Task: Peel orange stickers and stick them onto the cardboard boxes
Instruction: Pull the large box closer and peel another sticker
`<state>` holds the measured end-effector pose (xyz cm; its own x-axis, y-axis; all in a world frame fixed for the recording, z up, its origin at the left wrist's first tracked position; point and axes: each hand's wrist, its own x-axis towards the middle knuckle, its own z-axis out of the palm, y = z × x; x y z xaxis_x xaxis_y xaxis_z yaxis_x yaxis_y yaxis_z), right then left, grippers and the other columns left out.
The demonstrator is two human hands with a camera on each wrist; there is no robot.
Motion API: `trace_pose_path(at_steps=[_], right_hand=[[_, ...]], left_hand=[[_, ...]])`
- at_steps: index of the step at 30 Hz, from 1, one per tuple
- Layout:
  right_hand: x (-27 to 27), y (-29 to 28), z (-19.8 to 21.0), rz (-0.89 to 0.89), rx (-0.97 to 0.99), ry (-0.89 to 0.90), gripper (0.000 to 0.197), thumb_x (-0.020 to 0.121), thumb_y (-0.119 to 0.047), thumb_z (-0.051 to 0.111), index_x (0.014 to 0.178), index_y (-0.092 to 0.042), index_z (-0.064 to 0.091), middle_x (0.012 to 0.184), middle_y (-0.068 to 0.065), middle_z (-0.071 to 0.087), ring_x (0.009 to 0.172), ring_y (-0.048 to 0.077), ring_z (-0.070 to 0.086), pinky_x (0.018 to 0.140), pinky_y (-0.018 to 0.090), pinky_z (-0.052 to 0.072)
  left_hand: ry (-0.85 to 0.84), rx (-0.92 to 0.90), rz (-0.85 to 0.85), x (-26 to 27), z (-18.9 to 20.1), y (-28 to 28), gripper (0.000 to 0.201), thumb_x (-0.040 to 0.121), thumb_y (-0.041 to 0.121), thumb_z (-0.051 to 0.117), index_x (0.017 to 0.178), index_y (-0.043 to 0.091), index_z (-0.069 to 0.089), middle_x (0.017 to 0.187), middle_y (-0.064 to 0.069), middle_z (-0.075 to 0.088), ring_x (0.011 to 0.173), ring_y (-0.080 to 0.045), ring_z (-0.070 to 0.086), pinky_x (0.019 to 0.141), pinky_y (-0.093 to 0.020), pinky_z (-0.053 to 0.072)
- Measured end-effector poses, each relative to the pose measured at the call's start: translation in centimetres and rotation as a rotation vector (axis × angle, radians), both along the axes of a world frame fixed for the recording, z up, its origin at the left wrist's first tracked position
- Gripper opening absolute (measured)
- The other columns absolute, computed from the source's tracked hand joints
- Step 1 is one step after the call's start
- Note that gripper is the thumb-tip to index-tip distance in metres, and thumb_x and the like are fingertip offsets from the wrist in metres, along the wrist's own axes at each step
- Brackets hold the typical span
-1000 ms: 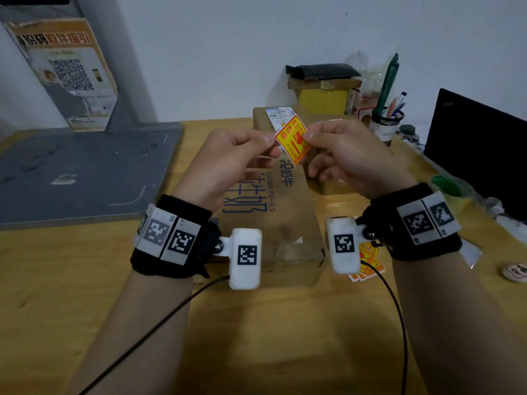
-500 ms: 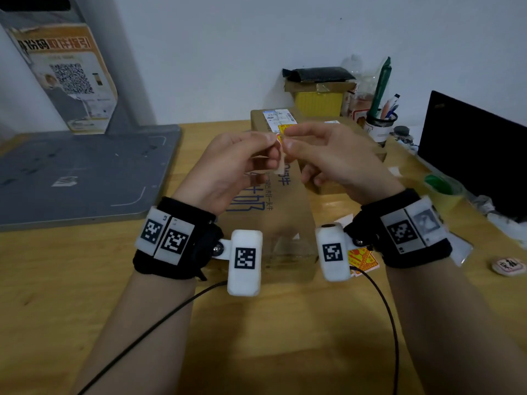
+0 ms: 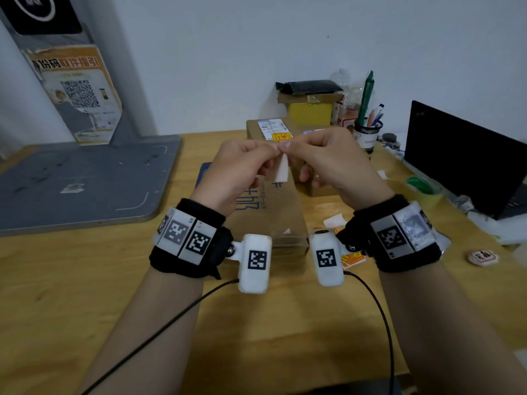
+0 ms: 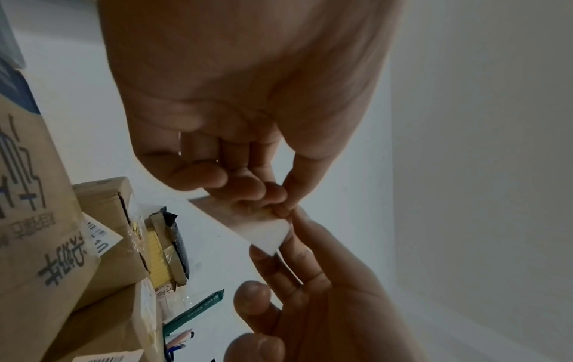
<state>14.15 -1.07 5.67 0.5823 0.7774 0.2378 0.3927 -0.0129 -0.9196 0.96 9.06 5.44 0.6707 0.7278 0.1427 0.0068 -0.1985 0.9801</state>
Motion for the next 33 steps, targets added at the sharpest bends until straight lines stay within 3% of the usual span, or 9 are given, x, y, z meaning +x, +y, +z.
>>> trace_pose_path(at_steps=[3,6,8,12,16,21,25,30,33], right_hand=[[0.0,-0.7,0.1,-0.026,-0.008,0.021,0.031,0.087,-0.037,0.074,0.083,-0.007,0.078,0.081,0.029,0.071,0.059,0.028,0.054,0.048,0.028,0.037],[0.2,-1.7,0.2,-0.039,-0.004,0.031,0.022,0.091,-0.028,0.072,0.078,-0.011,0.076,0.071,0.006,0.071,0.051,0.014,0.056,0.043,0.023,0.037],[0.5,-2.4,0.1,-0.052,-0.002,0.040,0.019,0.093,-0.026,0.072,0.078,-0.015,0.076,0.070,-0.002,0.071,0.048,0.010,0.055,0.041,0.022,0.038],[1.5,-3.5,-0.5,-0.093,-0.003,0.101,0.023,0.093,-0.028,0.072,0.088,-0.006,0.078,0.075,0.002,0.071,0.052,0.015,0.056,0.044,0.025,0.038],[2.4,-4.5,-1.2,-0.124,0.019,0.175,0.025,0.092,-0.027,0.073,0.089,-0.003,0.077,0.077,0.006,0.072,0.054,0.018,0.056,0.043,0.024,0.038],[4.2,-5.9,-2.3,-0.177,0.003,0.219,0.021,0.092,-0.026,0.072,0.091,-0.005,0.077,0.074,0.002,0.071,0.051,0.016,0.056,0.045,0.026,0.036],[6.1,-7.3,-3.9,-0.302,-0.067,0.205,0.016,0.093,-0.024,0.068,0.083,-0.013,0.073,0.078,0.003,0.072,0.048,0.014,0.054,0.044,0.022,0.035],[7.4,-9.0,-4.8,-0.394,-0.097,0.130,0.018,0.095,-0.025,0.066,0.088,-0.009,0.072,0.080,0.003,0.070,0.048,0.012,0.054,0.038,0.016,0.035],[7.6,-9.4,-4.6,-0.423,-0.106,0.050,0.022,0.095,-0.028,0.065,0.087,-0.009,0.071,0.080,0.003,0.070,0.049,0.011,0.055,0.040,0.017,0.037]], left_hand=[[0.022,0.037,0.000,0.1,0.0,-0.5,0.025,0.094,0.019,0.063,0.071,0.014,0.070,0.065,0.003,0.055,0.057,-0.007,0.049,0.052,-0.022,0.037],[0.048,0.054,0.021,0.4,-0.1,-0.9,0.026,0.093,0.018,0.063,0.068,0.014,0.066,0.064,0.002,0.054,0.056,-0.007,0.048,0.049,-0.021,0.036],[0.056,0.048,0.035,0.6,-0.2,-1.1,0.028,0.093,0.018,0.065,0.065,0.017,0.065,0.063,0.004,0.055,0.053,-0.006,0.049,0.046,-0.020,0.035],[0.092,0.032,0.034,1.1,-0.5,-1.8,0.026,0.091,0.021,0.066,0.065,0.018,0.064,0.063,0.004,0.055,0.054,-0.007,0.049,0.050,-0.024,0.037],[0.155,0.037,0.029,1.5,-0.6,-2.5,0.018,0.090,0.025,0.065,0.075,0.016,0.065,0.067,0.003,0.055,0.056,-0.008,0.051,0.054,-0.026,0.038],[0.204,0.009,0.029,1.9,-0.9,-3.2,0.016,0.090,0.025,0.065,0.077,0.015,0.065,0.068,0.001,0.052,0.061,-0.012,0.048,0.054,-0.026,0.037],[0.213,0.002,0.021,2.3,-1.2,-4.1,0.013,0.090,0.021,0.061,0.093,0.010,0.068,0.069,-0.005,0.047,0.069,-0.020,0.041,0.051,-0.026,0.033],[0.237,-0.010,0.017,3.4,-1.5,-4.7,0.011,0.090,0.019,0.064,0.088,0.010,0.067,0.071,-0.005,0.051,0.058,-0.015,0.048,0.047,-0.023,0.040],[0.270,0.007,0.005,4.2,-1.8,-5.1,0.022,0.091,0.019,0.067,0.071,0.011,0.064,0.064,-0.003,0.052,0.056,-0.016,0.050,0.044,-0.022,0.043]])
